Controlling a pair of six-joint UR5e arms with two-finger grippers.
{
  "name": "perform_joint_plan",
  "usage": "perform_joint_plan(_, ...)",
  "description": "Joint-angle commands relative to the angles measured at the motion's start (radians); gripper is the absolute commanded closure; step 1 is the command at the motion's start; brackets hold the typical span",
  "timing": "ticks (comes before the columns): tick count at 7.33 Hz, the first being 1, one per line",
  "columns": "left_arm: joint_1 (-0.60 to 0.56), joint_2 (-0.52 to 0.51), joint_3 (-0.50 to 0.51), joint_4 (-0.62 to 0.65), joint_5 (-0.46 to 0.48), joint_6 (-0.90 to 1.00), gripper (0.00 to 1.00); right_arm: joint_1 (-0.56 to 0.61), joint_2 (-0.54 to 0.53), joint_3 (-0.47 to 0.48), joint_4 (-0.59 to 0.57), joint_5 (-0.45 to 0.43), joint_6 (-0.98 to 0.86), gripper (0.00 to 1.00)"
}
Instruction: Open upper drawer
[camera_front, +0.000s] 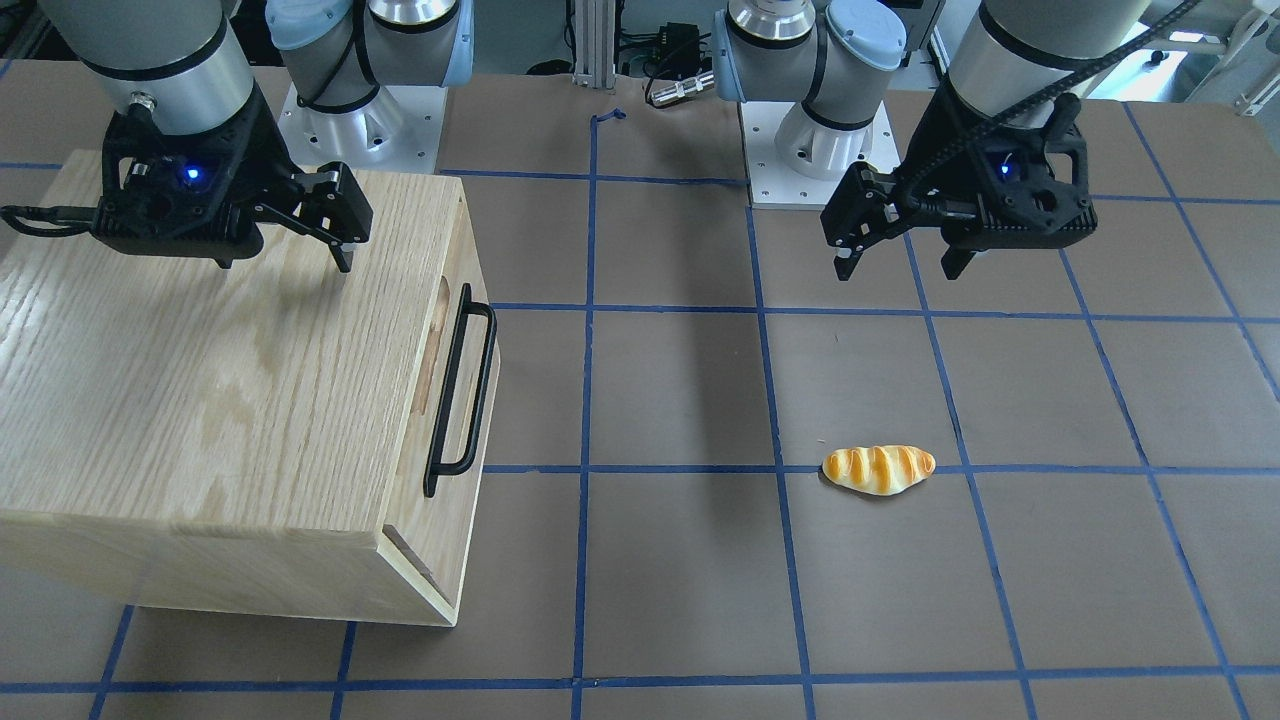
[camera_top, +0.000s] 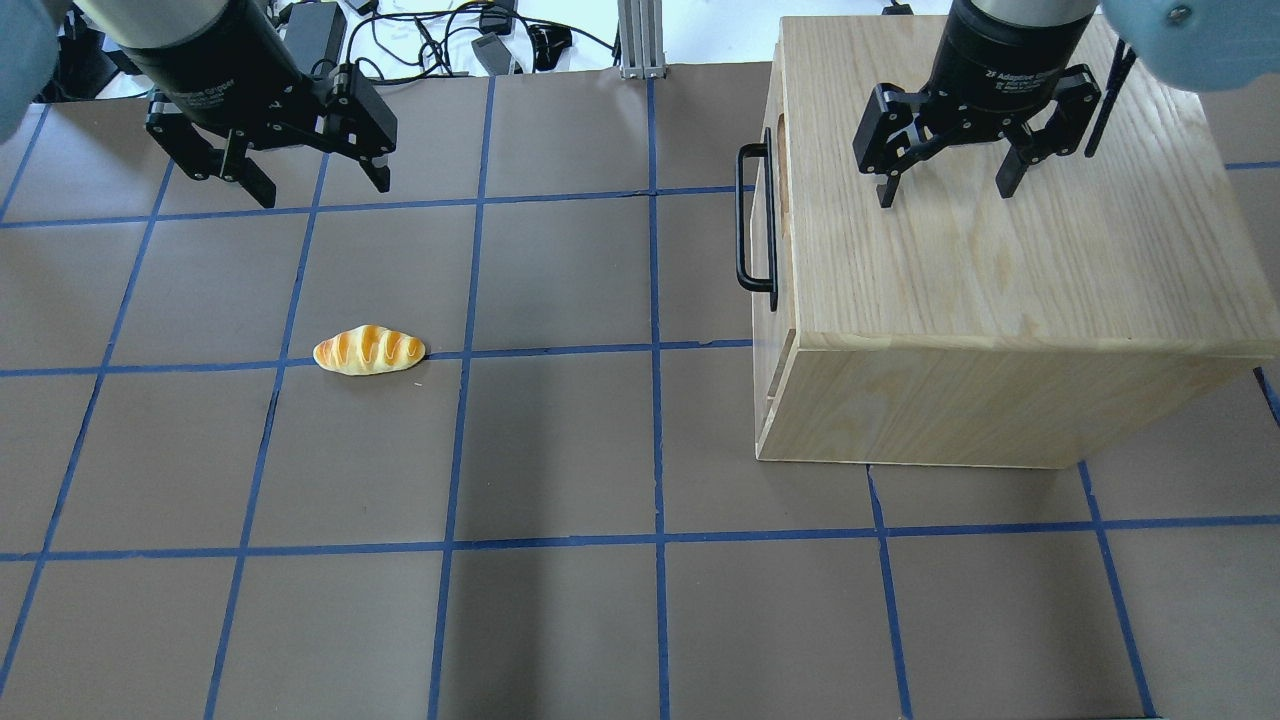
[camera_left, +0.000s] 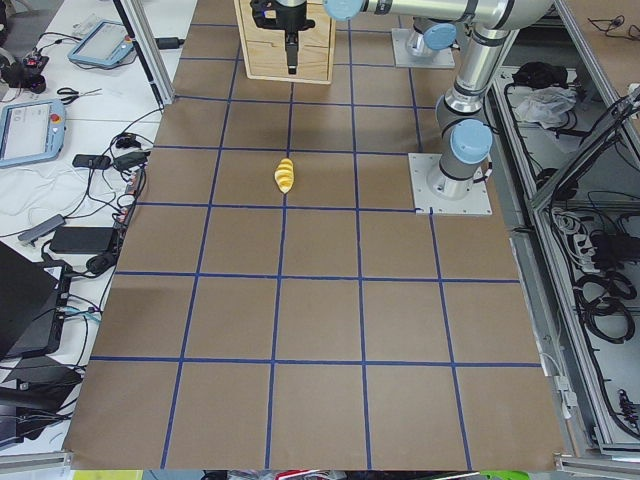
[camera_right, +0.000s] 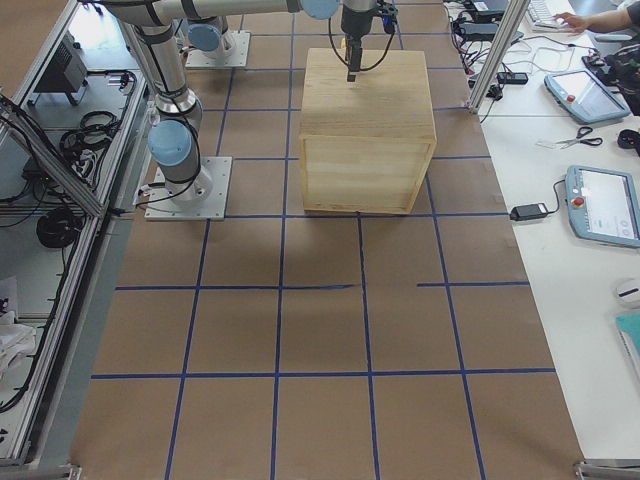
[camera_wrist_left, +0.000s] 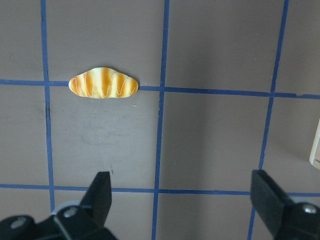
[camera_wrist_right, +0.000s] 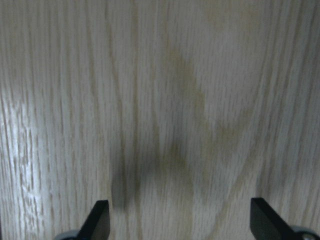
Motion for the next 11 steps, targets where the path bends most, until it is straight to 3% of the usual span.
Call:
perform_joint_plan(1, 0.006, -0.029, 0.005, 0.058, 0.002, 0.015, 0.0, -0.001, 0.0, 0.0, 0.0, 0.0, 0.0, 0.0)
perform_joint_plan(4, -0.047, -0.074, 0.003, 0.099, -0.104, -0.1, 0.0, 0.001, 0.0, 0.002, 0.0, 0.0, 0.0, 0.0)
perform_joint_plan(5, -0.073, -0.114, 0.002, 0.177, -0.221, -0.204, 0.0, 0.001, 0.0, 0.0, 0.0, 0.0, 0.0, 0.0)
perform_joint_plan(7, -0.172, -0.196, 0.0, 0.282, -0.339, -0.318, 0.0, -0.001, 0.0, 0.002, 0.0, 0.0, 0.0, 0.0)
perform_joint_plan(8, -0.234, -0.231, -0.003, 0.384, -0.361, -0.42, 0.0, 0.001, 0.0, 0.002, 0.0, 0.0, 0.0, 0.0)
perform_joint_plan(11, -0.288, -0.299, -0.003, 0.468, -0.389, -0.464, 0.0, -0.001, 0.0, 0.002, 0.0, 0.0, 0.0, 0.0)
